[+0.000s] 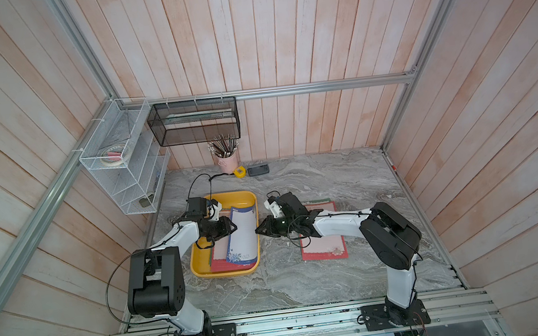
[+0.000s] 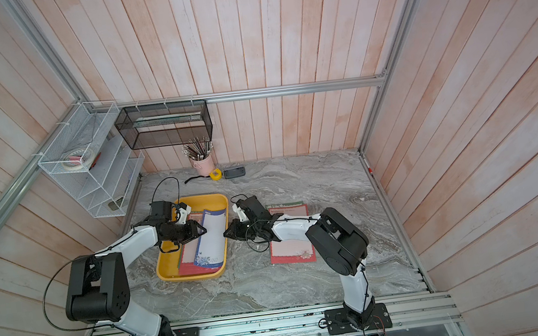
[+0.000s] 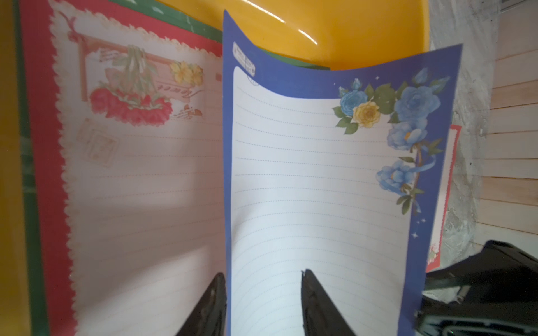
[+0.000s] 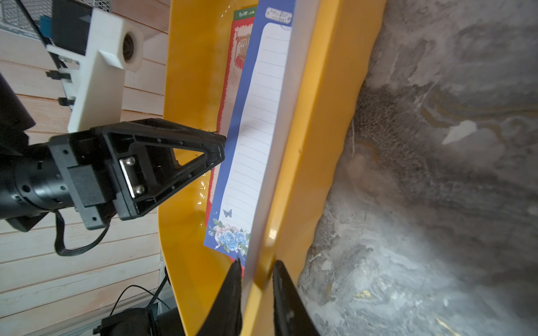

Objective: Take out the stationery paper from the storage box
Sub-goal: Pick up the stationery paper from the storage box.

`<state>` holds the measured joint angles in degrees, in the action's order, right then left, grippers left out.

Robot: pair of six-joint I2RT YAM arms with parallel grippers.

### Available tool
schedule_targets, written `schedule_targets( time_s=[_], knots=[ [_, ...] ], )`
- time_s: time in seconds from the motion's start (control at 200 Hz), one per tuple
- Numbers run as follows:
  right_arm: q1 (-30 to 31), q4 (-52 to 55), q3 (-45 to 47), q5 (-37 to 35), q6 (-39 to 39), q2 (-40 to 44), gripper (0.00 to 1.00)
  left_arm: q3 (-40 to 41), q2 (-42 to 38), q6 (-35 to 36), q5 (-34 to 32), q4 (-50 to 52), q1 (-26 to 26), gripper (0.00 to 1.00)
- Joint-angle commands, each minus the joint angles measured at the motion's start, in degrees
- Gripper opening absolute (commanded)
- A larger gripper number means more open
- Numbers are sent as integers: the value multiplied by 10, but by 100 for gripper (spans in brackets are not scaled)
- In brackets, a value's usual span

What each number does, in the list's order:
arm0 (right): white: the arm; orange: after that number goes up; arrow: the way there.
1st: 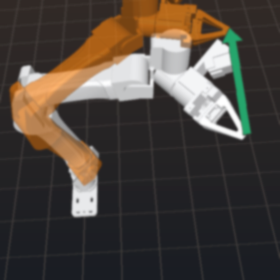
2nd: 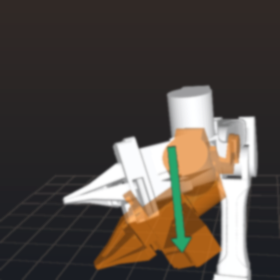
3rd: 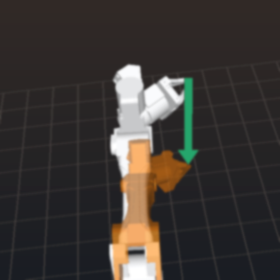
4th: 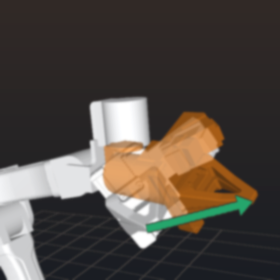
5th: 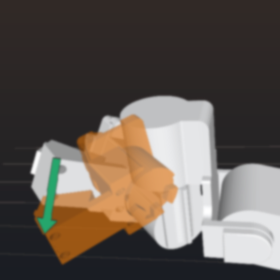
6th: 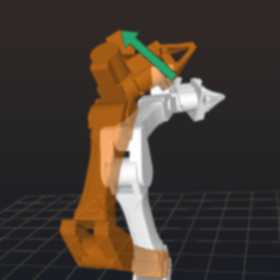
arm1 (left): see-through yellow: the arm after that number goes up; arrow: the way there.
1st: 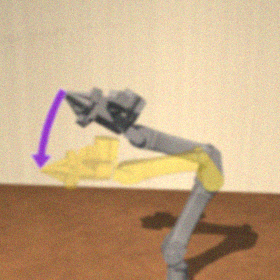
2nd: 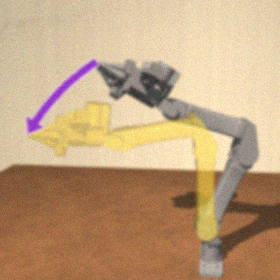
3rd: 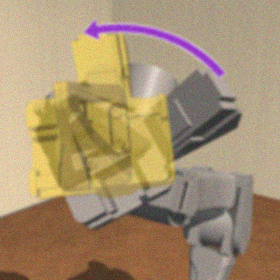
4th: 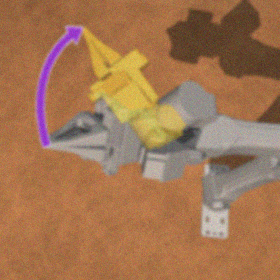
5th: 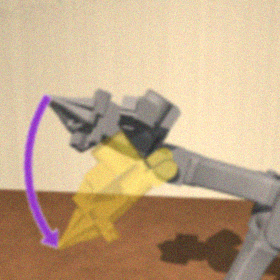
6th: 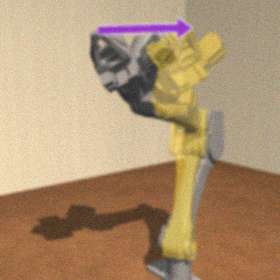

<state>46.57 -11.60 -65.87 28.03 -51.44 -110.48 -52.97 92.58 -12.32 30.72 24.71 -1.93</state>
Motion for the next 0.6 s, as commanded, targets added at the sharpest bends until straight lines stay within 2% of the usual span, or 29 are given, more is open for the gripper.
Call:
schedule_targets(
  time_s=[0.0,0.21,0.365,0.595],
  knots=[
    [-2,-6,-7,3,-4,-2,22,-1,-11,-1,33,-15,-2,42],
    [-2,-7,-4,1,-5,-3,22,3,-7,-11,56,-23,-2,40],
    [-2,-12,-1,1,-8,-3,22,-4,19,-17,44,-6,-2,46],
    [-2,-13,1,2,-8,-2,22,-8,28,-15,22,5,-2,49]
  ],
)
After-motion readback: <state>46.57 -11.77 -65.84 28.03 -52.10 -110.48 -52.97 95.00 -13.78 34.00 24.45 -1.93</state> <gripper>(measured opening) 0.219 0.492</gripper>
